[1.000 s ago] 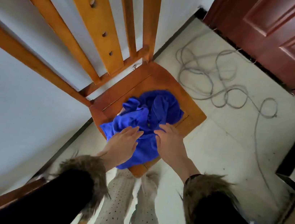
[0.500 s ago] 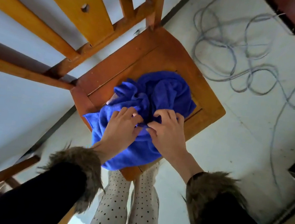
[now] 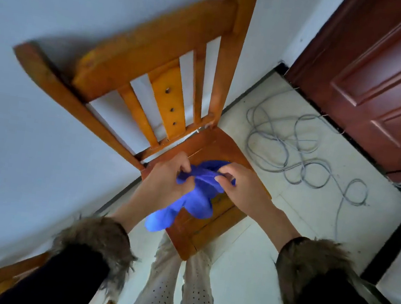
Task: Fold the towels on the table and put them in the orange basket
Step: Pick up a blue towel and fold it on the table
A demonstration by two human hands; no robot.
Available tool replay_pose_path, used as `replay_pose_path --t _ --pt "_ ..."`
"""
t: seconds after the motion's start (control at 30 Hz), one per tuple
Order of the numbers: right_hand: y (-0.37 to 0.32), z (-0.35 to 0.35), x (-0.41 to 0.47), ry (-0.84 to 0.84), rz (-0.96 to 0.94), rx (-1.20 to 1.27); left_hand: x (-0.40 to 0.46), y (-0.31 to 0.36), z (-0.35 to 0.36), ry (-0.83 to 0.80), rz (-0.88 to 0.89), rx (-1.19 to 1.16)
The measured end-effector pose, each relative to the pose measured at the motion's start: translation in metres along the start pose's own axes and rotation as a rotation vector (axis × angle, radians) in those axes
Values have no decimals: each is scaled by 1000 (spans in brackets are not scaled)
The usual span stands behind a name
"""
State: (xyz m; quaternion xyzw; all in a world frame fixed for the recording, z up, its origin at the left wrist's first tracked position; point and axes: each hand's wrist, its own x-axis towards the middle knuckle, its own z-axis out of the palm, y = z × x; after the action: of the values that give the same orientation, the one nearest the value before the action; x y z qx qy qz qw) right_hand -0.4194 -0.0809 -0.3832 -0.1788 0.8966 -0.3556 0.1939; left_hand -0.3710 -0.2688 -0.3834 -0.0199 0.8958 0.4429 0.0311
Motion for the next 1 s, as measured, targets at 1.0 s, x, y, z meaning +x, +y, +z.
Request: replay_pose_path --t 1.0 --pt "-320 -47 -117 105 -947 -28 -312 259 -227 954 -174 178"
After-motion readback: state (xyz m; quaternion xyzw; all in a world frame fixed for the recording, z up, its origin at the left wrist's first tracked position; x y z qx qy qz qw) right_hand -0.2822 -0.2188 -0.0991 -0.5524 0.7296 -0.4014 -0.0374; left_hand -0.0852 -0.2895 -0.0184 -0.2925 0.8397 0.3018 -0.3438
